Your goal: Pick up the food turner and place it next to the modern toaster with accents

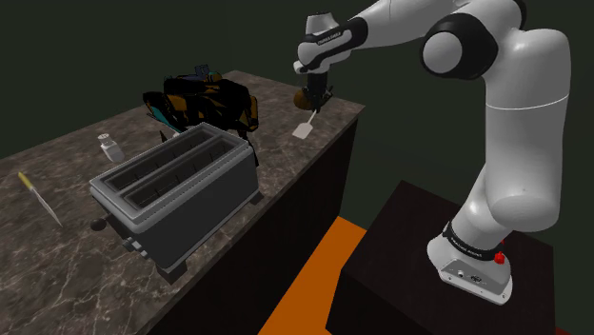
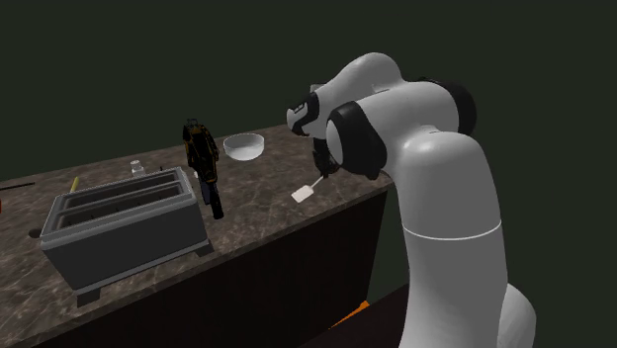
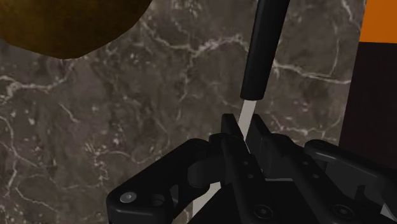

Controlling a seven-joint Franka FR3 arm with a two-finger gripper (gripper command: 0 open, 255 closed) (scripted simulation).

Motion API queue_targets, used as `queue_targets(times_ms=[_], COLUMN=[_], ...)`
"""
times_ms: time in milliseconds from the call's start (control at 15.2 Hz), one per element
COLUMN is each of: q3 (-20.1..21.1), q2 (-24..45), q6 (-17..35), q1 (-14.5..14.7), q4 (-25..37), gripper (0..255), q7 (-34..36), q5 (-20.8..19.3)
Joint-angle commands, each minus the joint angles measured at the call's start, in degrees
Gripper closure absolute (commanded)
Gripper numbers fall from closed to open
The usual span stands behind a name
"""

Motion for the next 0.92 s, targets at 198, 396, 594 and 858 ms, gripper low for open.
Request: queue_targets(times_ms=[198, 396, 594, 858], q3=[-0.29, -0.43, -0.56, -0.7], q2=[-1.14, -1.7, -2.15, -2.56], q6=[-3.36, -5.43, -7.54, -10.43], q1=[0.06, 0.06, 0.03, -0.07], q4=[2.28, 3.84, 5.54, 8.06], gripper=[255, 255, 255, 255], q7=[0.19, 0.29, 0.36, 0.41], q5=[-0.54, -0.81, -1.03, -1.24])
